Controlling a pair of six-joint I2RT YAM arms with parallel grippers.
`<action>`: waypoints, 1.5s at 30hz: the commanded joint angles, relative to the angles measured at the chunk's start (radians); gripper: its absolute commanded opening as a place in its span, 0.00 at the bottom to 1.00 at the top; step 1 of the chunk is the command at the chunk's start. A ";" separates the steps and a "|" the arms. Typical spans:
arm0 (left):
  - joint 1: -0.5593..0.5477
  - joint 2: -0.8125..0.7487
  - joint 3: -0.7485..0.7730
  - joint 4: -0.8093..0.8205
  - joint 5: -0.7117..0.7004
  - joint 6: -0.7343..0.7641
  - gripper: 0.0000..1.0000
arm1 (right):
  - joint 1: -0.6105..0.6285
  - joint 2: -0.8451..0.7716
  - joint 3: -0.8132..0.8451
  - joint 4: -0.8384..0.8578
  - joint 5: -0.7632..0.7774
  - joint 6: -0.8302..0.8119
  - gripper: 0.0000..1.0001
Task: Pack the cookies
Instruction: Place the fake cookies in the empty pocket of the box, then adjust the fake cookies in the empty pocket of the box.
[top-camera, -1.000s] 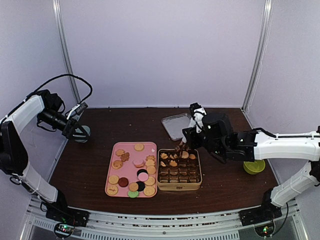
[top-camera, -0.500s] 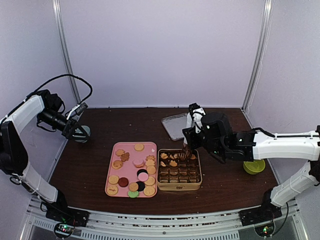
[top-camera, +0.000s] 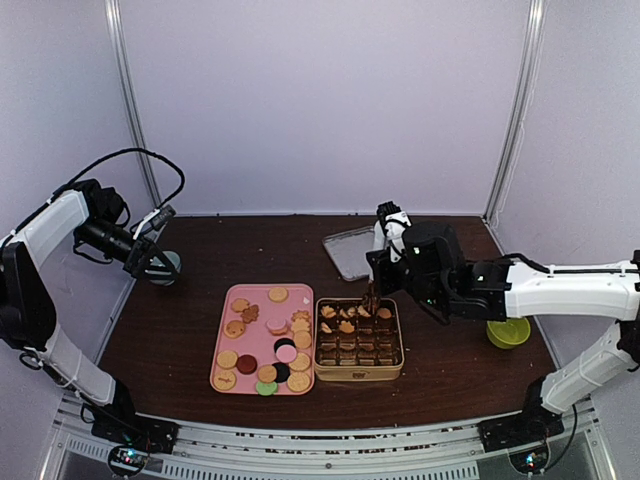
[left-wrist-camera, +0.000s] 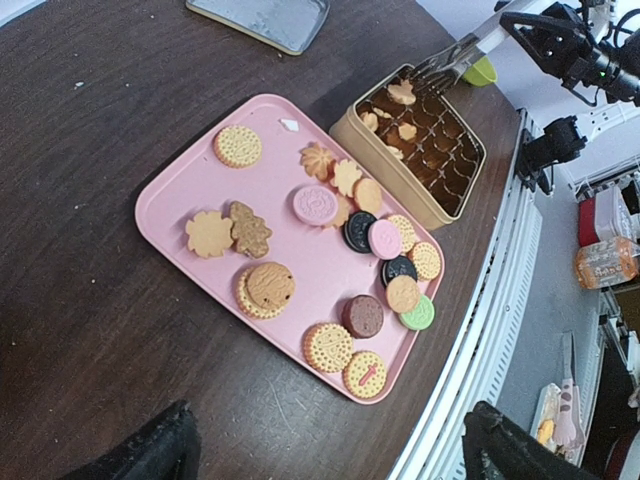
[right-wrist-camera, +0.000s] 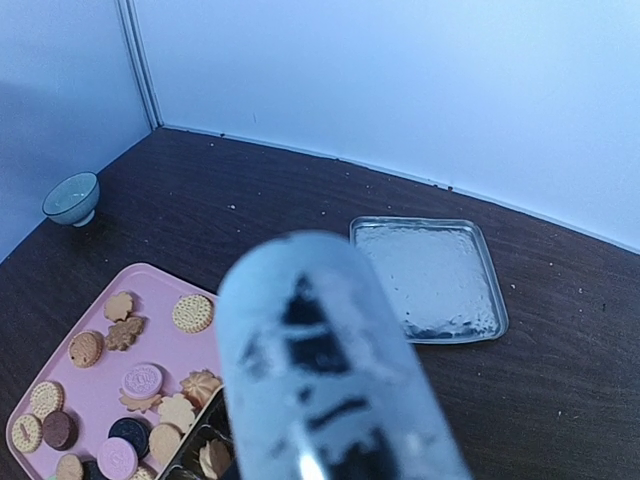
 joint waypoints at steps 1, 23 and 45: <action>0.008 0.010 0.012 -0.016 0.025 0.027 0.94 | -0.011 0.039 0.049 0.062 0.019 -0.018 0.27; 0.008 0.018 0.014 -0.047 0.035 0.056 0.93 | -0.018 -0.045 -0.014 0.026 -0.119 -0.002 0.17; 0.008 0.019 0.034 -0.066 0.038 0.058 0.93 | -0.045 0.064 0.046 0.047 -0.085 -0.053 0.15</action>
